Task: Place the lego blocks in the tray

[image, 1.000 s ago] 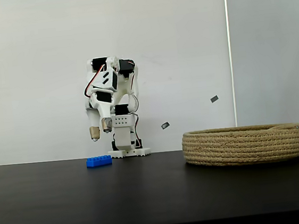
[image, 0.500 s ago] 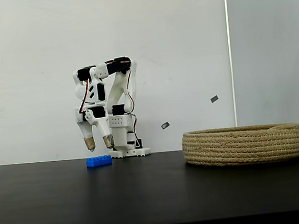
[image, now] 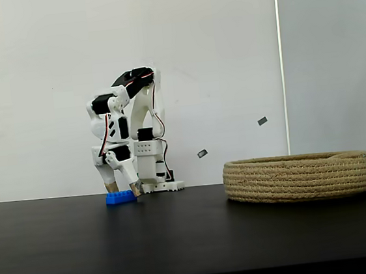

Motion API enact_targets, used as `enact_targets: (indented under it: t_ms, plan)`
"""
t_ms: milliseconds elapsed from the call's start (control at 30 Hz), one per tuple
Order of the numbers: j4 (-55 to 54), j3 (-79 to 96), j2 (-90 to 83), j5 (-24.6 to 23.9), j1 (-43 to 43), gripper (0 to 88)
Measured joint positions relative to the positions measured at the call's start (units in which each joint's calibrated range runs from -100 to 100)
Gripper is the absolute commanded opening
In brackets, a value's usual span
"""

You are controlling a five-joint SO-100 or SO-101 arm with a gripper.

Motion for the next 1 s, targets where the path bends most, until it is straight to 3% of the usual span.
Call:
enact_targets:
  t_ms: [100,233,533,700,1000]
  plan:
    - [-0.1,-0.6,1.0,-0.3,-0.1,24.5]
    - [-0.9,-0.7,1.1,-0.2,-0.8,0.2]
    - [-6.3,4.4,-4.9,-3.9,-3.7,0.0]
    - [2.8,2.2,-13.8,-13.5,-13.0,0.0]
    - [25.2,-20.6,-22.3,-36.4,-39.5,0.0]
